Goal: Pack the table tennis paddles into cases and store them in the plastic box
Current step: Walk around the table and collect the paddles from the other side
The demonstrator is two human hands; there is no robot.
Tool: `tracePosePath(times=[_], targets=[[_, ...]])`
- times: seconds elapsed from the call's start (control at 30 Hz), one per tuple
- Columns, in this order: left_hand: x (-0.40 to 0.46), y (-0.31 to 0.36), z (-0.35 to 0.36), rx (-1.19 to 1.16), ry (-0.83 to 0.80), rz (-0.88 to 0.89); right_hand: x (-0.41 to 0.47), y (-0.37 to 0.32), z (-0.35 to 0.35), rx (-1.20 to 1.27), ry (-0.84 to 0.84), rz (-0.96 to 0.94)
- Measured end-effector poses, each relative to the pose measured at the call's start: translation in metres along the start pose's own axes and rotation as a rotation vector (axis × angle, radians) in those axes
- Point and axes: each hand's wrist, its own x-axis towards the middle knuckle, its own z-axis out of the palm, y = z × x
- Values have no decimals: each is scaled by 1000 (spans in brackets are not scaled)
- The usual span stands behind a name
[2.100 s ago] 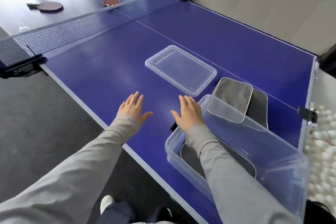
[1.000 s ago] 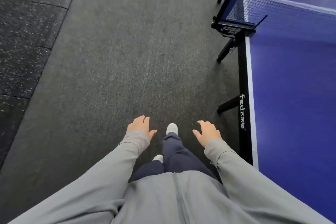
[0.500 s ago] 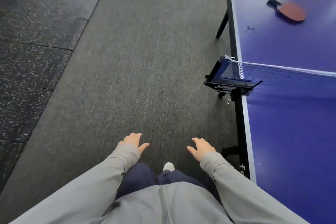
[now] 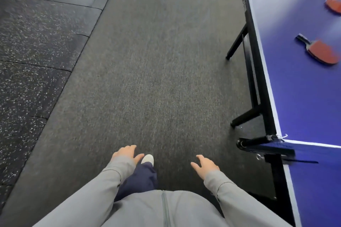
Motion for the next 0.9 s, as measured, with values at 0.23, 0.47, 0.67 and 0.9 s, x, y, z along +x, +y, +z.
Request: tracePosePath(times=[0.23,0.47,0.67,0.9], targets=[[81,-23,-82,-6,-43,-56,48,-86,-69,127,67,-17],[157,23,-129,-14,-72,-8,114,-82,-137,189,46,92],[238,110,-192,33,-65,72,176,-54,-217,319,61,180],[326,257,-277,109,-24,289,221,-17,-313,534,156,288]])
